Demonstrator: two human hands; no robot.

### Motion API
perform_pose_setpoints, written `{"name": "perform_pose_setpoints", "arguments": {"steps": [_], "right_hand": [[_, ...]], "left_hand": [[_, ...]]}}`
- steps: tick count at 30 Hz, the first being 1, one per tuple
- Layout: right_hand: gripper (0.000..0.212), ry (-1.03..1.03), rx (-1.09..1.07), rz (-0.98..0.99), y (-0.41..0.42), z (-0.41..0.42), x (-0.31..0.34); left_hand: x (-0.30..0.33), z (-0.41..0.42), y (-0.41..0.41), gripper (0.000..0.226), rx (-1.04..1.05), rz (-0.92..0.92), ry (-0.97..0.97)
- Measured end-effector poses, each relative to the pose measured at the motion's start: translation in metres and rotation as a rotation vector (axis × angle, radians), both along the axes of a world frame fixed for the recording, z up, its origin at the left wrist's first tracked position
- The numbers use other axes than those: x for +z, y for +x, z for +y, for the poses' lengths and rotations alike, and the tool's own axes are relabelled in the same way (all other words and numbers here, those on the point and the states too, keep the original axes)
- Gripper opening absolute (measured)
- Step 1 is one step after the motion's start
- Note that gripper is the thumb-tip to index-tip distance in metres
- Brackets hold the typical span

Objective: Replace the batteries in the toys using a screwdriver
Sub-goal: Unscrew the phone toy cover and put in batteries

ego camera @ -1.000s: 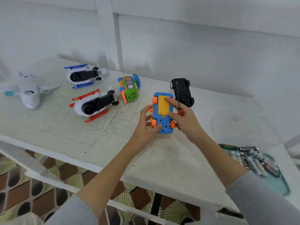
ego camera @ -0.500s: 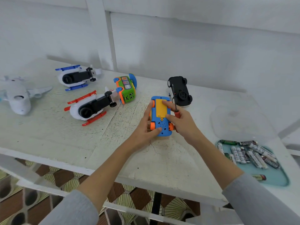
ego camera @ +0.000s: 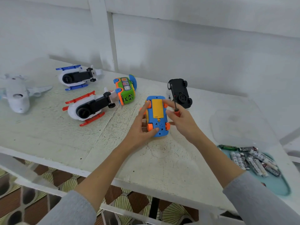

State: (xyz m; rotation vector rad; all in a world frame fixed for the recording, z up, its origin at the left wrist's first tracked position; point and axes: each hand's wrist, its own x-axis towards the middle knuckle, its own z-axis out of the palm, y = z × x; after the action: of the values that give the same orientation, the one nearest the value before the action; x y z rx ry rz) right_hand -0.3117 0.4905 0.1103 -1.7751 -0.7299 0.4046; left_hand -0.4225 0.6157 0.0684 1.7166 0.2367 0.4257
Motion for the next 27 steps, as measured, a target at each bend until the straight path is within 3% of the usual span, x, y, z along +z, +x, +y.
{"name": "perform_pose_setpoints", "arguments": {"steps": [3,8,10,14,27], "right_hand": [[0.023,-0.037,-0.131,-0.106,0.004,-0.012,0.012],[0.03,-0.405,0.045,-0.094,0.002,-0.038,0.017],[0.024,-0.395,0.12,-0.043,-0.002,-0.044,0.012],[0.009,-0.306,0.049,-0.17,-0.009,-0.05,0.005],[0.008,-0.301,0.046,-0.221,-0.011,-0.049,0.001]], "left_hand": [[-0.001,0.003,-0.001,0.088,0.076,-0.046,0.017],[-0.013,0.01,-0.001,0.094,0.171,-0.059,0.051],[-0.018,0.009,0.0,0.094,0.205,-0.054,0.088],[-0.024,0.009,0.002,0.096,0.237,-0.058,0.204],[-0.028,0.01,0.002,0.096,0.251,-0.109,0.293]]}}
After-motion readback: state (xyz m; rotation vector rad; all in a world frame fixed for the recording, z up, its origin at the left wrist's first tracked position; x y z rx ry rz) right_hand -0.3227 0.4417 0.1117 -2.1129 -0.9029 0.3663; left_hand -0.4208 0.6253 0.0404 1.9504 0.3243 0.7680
